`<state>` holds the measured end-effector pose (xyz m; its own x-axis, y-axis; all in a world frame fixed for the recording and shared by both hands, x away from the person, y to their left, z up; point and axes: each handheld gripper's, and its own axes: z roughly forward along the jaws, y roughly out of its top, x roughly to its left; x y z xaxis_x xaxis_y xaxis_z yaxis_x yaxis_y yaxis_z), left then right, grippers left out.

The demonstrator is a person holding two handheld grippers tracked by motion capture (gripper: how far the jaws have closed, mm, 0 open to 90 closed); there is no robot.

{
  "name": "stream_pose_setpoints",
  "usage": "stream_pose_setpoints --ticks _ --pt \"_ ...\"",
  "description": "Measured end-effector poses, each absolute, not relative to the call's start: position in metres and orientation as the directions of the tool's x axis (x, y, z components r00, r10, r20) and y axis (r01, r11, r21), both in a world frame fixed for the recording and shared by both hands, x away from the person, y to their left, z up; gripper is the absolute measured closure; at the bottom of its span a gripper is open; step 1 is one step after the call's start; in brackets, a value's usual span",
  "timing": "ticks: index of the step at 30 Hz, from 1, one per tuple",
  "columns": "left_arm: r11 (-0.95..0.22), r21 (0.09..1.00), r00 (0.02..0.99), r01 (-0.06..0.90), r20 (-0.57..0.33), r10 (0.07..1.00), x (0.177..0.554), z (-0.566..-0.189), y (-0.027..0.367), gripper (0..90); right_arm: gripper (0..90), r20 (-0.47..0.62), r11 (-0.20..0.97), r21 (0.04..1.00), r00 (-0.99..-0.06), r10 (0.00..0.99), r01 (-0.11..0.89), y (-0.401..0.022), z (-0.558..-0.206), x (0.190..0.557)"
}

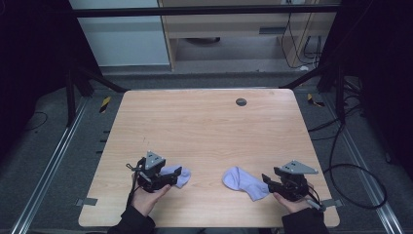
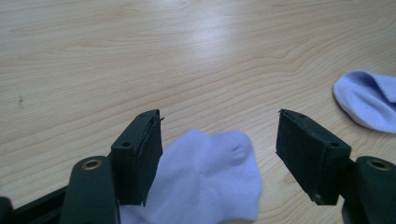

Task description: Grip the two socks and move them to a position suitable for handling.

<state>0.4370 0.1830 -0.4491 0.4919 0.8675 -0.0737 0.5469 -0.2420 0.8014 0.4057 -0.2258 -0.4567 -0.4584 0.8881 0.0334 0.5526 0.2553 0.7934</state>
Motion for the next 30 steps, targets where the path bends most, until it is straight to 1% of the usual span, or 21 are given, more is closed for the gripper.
stream_pose_setpoints --ticks 4,8,13,30 --pt "-0.246 0.801 0.501 0.546 -0.077 0.862 0.437 -0.449 0.175 32.1 47.8 0.038 0.264 0.787 -0.472 0.881 0.557 -0.222 -0.458 0.404" --pt "-0.266 0.797 0.525 0.543 -0.074 0.848 0.438 -0.451 0.157 32.8 53.0 0.057 0.277 0.775 -0.499 0.865 0.569 -0.216 -0.459 0.402" --pt "-0.289 0.791 0.552 0.539 -0.073 0.831 0.439 -0.455 0.139 34.2 56.2 0.051 0.306 0.763 -0.526 0.849 0.569 -0.212 -0.464 0.4" --pt "-0.334 0.781 0.604 0.527 -0.067 0.794 0.438 -0.463 0.088 39.7 60.8 0.041 0.363 0.746 -0.583 0.811 0.557 -0.199 -0.472 0.389"
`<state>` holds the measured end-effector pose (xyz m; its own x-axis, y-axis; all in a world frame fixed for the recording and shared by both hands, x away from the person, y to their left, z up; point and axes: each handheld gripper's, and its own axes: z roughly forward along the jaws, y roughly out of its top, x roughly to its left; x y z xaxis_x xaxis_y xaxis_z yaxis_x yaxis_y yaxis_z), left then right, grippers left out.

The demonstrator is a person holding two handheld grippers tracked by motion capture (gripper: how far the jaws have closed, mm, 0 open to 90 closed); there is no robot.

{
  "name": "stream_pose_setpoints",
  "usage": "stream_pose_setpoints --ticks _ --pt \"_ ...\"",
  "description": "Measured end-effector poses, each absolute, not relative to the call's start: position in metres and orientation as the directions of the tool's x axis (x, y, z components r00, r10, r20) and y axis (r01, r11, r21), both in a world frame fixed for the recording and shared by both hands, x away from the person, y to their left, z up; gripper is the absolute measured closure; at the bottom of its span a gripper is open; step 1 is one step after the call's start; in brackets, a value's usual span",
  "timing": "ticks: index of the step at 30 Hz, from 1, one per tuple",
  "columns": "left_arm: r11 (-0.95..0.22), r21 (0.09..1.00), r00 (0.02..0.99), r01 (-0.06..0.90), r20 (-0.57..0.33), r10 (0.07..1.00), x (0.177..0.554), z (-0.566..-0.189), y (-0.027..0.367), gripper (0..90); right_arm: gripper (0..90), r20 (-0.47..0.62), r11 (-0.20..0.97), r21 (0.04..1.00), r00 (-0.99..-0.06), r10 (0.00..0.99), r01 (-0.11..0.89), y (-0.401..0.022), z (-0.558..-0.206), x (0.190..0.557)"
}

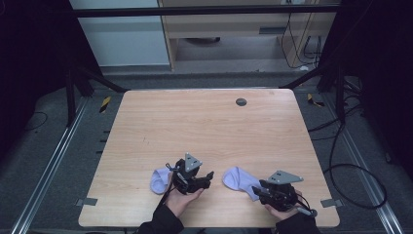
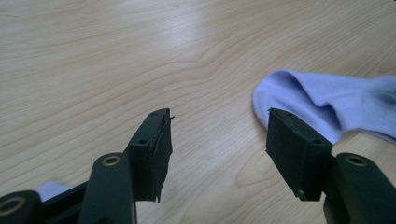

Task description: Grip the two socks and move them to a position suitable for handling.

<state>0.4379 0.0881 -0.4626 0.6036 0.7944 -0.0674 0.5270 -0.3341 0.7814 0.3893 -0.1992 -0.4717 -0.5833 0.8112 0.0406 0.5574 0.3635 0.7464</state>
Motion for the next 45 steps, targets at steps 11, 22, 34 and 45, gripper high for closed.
stream_pose_setpoints --ticks 11,22,34,45 --pt "-0.36 0.773 0.616 0.523 -0.05 0.786 0.44 -0.477 0.059 47.7 62.9 0.035 0.411 0.715 -0.616 0.787 0.566 -0.193 -0.482 0.388" --pt "-0.382 0.752 0.622 0.538 -0.048 0.781 0.445 -0.487 0.039 51.5 62.6 0.04 0.436 0.686 -0.628 0.777 0.583 -0.189 -0.488 0.39" --pt "-0.398 0.716 0.617 0.573 -0.057 0.785 0.45 -0.498 0.031 66.9 63.6 0.037 0.463 0.663 -0.644 0.764 0.588 -0.187 -0.493 0.391" --pt "-0.393 0.715 0.632 0.578 -0.087 0.77 0.451 -0.499 0.03 85.3 80.4 0.0 0.488 0.645 -0.639 0.77 0.588 -0.184 -0.492 0.392"
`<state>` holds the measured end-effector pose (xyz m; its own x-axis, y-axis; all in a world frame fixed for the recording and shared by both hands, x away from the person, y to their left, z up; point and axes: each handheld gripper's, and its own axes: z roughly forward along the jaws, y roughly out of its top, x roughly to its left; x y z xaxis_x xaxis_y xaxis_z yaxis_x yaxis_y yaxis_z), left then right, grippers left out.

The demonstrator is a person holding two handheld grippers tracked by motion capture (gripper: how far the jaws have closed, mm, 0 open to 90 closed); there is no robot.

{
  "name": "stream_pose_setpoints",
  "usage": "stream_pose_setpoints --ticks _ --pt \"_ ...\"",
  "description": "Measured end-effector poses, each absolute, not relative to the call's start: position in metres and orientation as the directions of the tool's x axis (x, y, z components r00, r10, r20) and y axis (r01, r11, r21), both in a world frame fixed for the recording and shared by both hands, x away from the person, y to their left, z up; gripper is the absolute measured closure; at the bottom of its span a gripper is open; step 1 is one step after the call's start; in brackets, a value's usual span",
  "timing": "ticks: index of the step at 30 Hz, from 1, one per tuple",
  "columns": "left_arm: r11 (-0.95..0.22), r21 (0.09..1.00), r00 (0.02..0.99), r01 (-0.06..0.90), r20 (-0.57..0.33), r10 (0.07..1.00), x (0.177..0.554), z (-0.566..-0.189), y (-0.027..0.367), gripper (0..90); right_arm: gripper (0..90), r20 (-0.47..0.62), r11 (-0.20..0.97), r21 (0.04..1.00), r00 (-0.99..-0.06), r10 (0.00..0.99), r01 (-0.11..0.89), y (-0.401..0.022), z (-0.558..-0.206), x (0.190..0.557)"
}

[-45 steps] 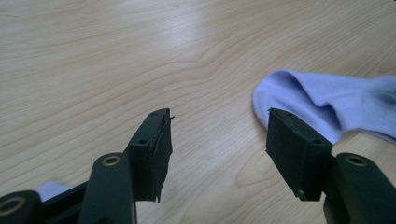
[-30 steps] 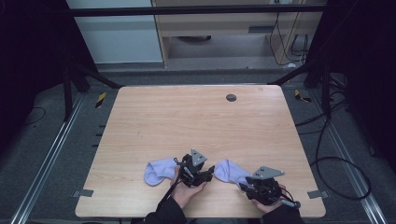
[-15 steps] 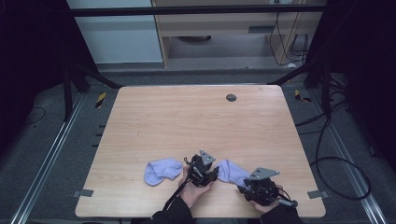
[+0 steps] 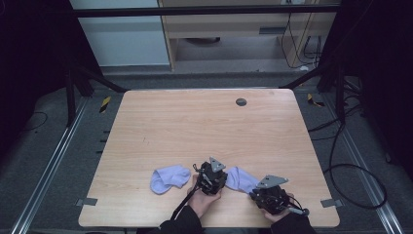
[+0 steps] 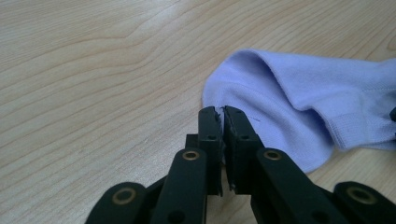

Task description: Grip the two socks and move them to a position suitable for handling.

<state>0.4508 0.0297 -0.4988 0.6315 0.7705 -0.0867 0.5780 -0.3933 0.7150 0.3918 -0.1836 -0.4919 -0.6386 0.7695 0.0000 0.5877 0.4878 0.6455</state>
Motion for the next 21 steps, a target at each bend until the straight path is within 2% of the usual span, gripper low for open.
stream_pose_setpoints --ticks 4,10,17,21 --pt "-0.4 0.712 0.637 0.578 -0.087 0.766 0.451 -0.498 0.03 86.9 82.6 0.007 0.484 0.653 -0.643 0.766 0.583 -0.184 -0.49 0.392" --pt "-0.395 0.724 0.643 0.565 -0.087 0.761 0.451 -0.497 0.031 87.8 82.8 0.051 0.399 0.728 -0.625 0.779 0.557 -0.19 -0.478 0.389" --pt "-0.403 0.724 0.652 0.56 -0.086 0.753 0.452 -0.497 0.032 87.9 82.3 0.099 0.246 0.793 -0.516 0.851 0.557 -0.208 -0.467 0.394" --pt "-0.405 0.723 0.654 0.559 -0.084 0.752 0.453 -0.498 0.032 87.9 82.1 0.097 0.211 0.797 -0.465 0.88 0.566 -0.211 -0.466 0.399"
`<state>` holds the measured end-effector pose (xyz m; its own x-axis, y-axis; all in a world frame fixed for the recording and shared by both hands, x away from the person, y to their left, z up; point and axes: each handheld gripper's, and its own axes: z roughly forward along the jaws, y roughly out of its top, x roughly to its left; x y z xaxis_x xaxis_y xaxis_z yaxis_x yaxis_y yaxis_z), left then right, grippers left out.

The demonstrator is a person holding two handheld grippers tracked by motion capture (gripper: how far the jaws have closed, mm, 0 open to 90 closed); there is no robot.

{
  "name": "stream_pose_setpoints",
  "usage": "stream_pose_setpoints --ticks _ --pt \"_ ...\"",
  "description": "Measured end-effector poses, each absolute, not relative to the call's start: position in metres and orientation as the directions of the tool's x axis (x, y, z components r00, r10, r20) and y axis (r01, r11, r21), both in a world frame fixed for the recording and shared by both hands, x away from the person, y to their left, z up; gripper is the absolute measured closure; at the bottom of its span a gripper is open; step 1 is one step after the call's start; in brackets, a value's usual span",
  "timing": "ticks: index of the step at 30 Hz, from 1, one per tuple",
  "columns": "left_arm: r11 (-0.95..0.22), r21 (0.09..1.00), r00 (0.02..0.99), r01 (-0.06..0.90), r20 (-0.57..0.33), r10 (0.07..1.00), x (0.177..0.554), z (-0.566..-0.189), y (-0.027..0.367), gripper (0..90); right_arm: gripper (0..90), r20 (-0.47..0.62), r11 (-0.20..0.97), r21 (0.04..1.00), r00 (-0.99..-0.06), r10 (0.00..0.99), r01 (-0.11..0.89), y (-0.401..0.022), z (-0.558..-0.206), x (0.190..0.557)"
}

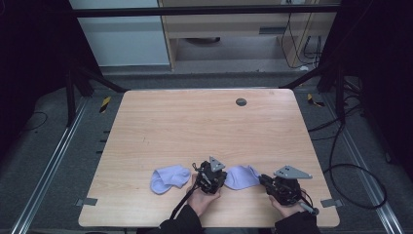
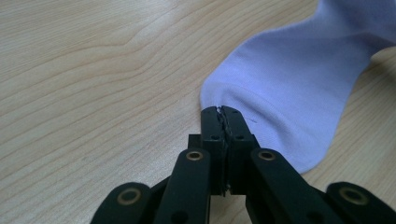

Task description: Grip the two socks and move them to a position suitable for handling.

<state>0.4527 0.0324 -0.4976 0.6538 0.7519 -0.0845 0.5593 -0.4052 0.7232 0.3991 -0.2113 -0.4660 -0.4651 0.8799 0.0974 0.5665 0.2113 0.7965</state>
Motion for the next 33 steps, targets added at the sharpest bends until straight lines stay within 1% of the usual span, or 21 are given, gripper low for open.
stream_pose_setpoints --ticks 3,5,9,15,17,18,19,20,21,22,24,26,27,28,29,30,31,33 --pt "-0.411 0.721 0.658 0.558 -0.082 0.749 0.453 -0.498 0.033 88.0 81.9 0.094 0.183 0.798 -0.419 0.903 0.574 -0.215 -0.467 0.408" --pt "-0.413 0.721 0.659 0.557 -0.08 0.748 0.454 -0.498 0.033 88.0 81.9 0.091 0.181 0.797 -0.411 0.907 0.576 -0.216 -0.468 0.411" --pt "-0.411 0.723 0.658 0.556 -0.08 0.749 0.454 -0.498 0.033 87.9 81.5 0.048 0.2 0.772 -0.369 0.928 0.603 -0.22 -0.475 0.424" --pt "-0.408 0.722 0.661 0.558 -0.09 0.745 0.455 -0.499 0.029 87.3 81.1 0.047 0.17 0.766 -0.318 0.947 0.62 -0.229 -0.475 0.424" --pt "-0.411 0.726 0.662 0.552 -0.082 0.745 0.455 -0.499 0.028 86.3 80.7 0.027 0.17 0.76 -0.292 0.956 0.627 -0.231 -0.475 0.423" --pt "-0.407 0.728 0.659 0.552 -0.082 0.747 0.456 -0.499 0.028 83.2 79.2 0.015 0.176 0.755 -0.285 0.959 0.632 -0.231 -0.475 0.423" --pt "-0.401 0.728 0.655 0.556 -0.087 0.751 0.457 -0.498 0.029 76.5 74.4 0.01 0.17 0.751 -0.268 0.963 0.639 -0.232 -0.477 0.422" --pt "-0.4 0.728 0.655 0.556 -0.088 0.751 0.457 -0.498 0.03 76.5 74.4 0.01 0.17 0.751 -0.268 0.963 0.639 -0.232 -0.477 0.422" --pt "-0.397 0.732 0.652 0.554 -0.084 0.754 0.457 -0.496 0.031 73.8 73.2 0.003 0.173 0.751 -0.266 0.964 0.638 -0.232 -0.477 0.422" --pt "-0.394 0.736 0.649 0.55 -0.079 0.757 0.458 -0.495 0.033 69.2 71.3 0.0 0.175 0.754 -0.266 0.964 0.633 -0.234 -0.477 0.422" --pt "-0.379 0.746 0.646 0.548 -0.09 0.758 0.458 -0.49 0.038 63.9 67.5 0.003 0.167 0.773 -0.267 0.964 0.612 -0.236 -0.476 0.42" --pt "-0.371 0.758 0.643 0.537 -0.082 0.761 0.458 -0.484 0.045 58.8 64.6 0.001 0.17 0.792 -0.28 0.96 0.586 -0.236 -0.474 0.419" --pt "-0.369 0.761 0.64 0.534 -0.079 0.764 0.459 -0.481 0.047 54.3 62.1 0.0 0.177 0.806 -0.298 0.955 0.565 -0.236 -0.472 0.418" --pt "-0.355 0.77 0.636 0.531 -0.085 0.767 0.46 -0.474 0.055 52.5 60.9 0.003 0.178 0.812 -0.309 0.951 0.557 -0.235 -0.471 0.418" --pt "-0.355 0.77 0.636 0.531 -0.085 0.767 0.46 -0.474 0.055 50.6 60.9 0.003 0.178 0.812 -0.309 0.951 0.557 -0.235 -0.471 0.418" --pt "-0.349 0.774 0.636 0.528 -0.088 0.767 0.461 -0.469 0.061 50.6 59.4 -0.003 0.187 0.817 -0.32 0.947 0.545 -0.234 -0.471 0.418" --pt "-0.344 0.78 0.637 0.524 -0.09 0.766 0.461 -0.465 0.066 47.0 55.3 -0.005 0.196 0.827 -0.34 0.94 0.528 -0.231 -0.469 0.418" --pt "-0.332 0.786 0.634 0.521 -0.096 0.767 0.462 -0.458 0.075 45.7 54.1 -0.004 0.195 0.832 -0.347 0.938 0.52 -0.23 -0.468 0.418"
